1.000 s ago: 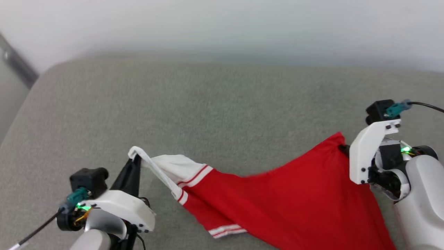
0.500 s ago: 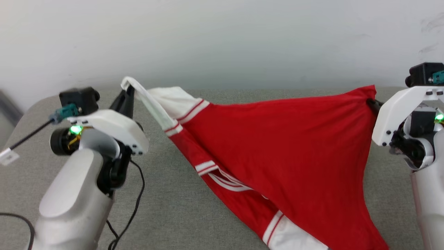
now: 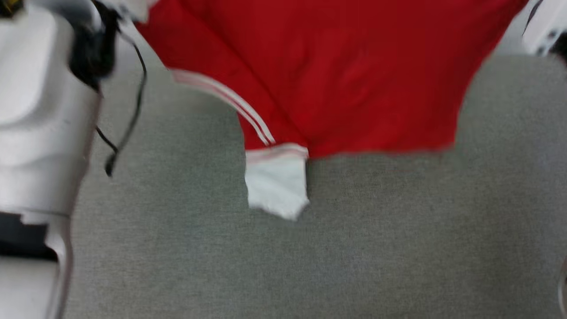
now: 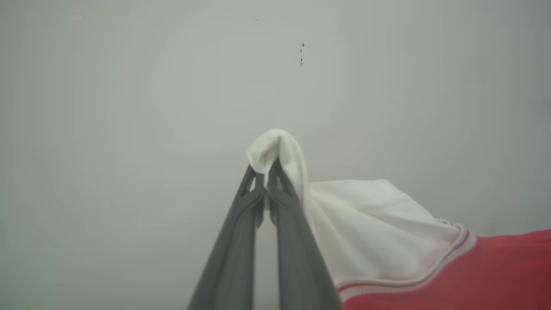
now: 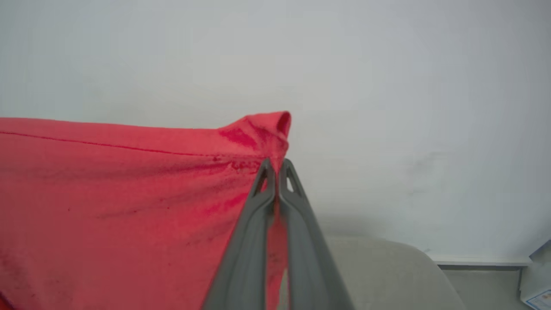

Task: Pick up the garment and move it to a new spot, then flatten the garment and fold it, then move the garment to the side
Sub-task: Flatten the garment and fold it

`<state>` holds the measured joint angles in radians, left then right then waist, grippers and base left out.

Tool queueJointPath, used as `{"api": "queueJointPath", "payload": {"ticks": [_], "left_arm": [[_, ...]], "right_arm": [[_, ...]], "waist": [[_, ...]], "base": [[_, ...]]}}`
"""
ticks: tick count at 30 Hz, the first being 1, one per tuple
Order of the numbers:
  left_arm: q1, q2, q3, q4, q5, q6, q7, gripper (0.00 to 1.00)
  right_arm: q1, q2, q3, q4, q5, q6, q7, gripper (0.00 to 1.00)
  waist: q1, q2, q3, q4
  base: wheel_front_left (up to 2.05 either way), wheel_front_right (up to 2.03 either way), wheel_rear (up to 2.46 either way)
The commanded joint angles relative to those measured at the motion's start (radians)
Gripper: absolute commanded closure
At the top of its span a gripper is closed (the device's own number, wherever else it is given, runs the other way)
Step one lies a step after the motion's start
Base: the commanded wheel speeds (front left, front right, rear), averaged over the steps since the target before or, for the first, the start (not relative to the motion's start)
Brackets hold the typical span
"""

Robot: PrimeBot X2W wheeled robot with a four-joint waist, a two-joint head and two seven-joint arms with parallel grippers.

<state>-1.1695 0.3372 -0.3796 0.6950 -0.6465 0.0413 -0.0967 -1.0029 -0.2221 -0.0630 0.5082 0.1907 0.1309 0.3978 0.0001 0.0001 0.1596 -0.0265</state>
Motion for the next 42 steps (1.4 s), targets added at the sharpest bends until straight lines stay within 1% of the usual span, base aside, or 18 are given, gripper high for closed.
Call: {"api": "queueJointPath", "payload": {"ticks": [1, 3, 7, 12, 17, 21, 26, 32, 37, 42], "left_arm": [[-0.046, 0.013, 0.009, 0.009, 0.006, -0.005, -0.011, 1.0], [-0.126, 0.027, 0.013, 0.024, 0.021, -0.01, -0.019, 1.0], [-0.269, 0.051, 0.021, 0.046, 0.037, -0.018, -0.026, 1.0], [-0.387, 0.074, 0.03, 0.077, 0.04, -0.031, -0.026, 1.0], [-0.441, 0.087, 0.019, 0.115, 0.054, -0.039, -0.025, 1.0], [-0.454, 0.084, 0.014, 0.152, 0.05, -0.048, -0.032, 1.0], [-0.437, 0.077, 0.009, 0.211, 0.04, -0.069, -0.044, 1.0], [-0.394, 0.051, 0.011, 0.296, 0.002, -0.11, -0.037, 1.0], [-0.294, 0.038, 0.0, 0.363, -0.023, -0.14, -0.036, 1.0], [-0.119, 0.027, -0.007, 0.377, -0.069, -0.164, -0.071, 1.0]], "right_arm": [[-0.04, -0.005, 0.0, -0.007, -0.014, 0.0, -0.02, 1.0], [-0.099, -0.002, 0.001, -0.01, -0.022, 0.0, -0.05, 1.0], [-0.214, -0.014, 0.017, -0.011, -0.031, 0.0, -0.104, 1.0], [-0.315, -0.026, 0.043, 0.011, -0.032, 0.0, -0.134, 1.0], [-0.376, -0.032, 0.073, 0.04, -0.017, 0.0, -0.158, 1.0], [-0.406, -0.036, 0.099, 0.076, -0.004, 0.0, -0.182, 1.0], [-0.433, -0.027, 0.139, 0.143, 0.033, 0.0, -0.211, 1.0], [-0.437, -0.019, 0.194, 0.238, 0.084, 0.0, -0.228, 1.0], [-0.354, -0.022, 0.255, 0.299, 0.129, 0.0, -0.238, 1.0], [-0.196, -0.028, 0.323, 0.305, 0.202, 0.0, -0.254, 1.0]], "waist": [[-0.0001, -0.0001, 0.076, -0.016], [-0.0001, -0.0001, 0.113, -0.025], [-0.0001, -0.0001, 0.183, -0.038], [-0.0001, -0.0001, 0.259, -0.046], [-0.0001, -0.0001, 0.343, -0.043], [-0.0001, -0.0001, 0.403, -0.037], [-0.0001, -0.0001, 0.46, -0.032], [-0.0001, -0.0001, 0.485, -0.026], [-0.0001, -0.0001, 0.437, -0.024], [-0.0001, -0.0001, 0.328, -0.016]], "base": [[0.0, 0.0, 0.0], [0.0, 0.0, 0.0], [0.0, 0.0, 0.0], [0.0, 0.0, 0.0], [0.0, 0.0, 0.0], [0.0, 0.0, 0.0], [0.0, 0.0, 0.0], [0.0, 0.0, 0.0], [0.0, 0.0, 0.0], [0.0, 0.0, 0.0]]}}
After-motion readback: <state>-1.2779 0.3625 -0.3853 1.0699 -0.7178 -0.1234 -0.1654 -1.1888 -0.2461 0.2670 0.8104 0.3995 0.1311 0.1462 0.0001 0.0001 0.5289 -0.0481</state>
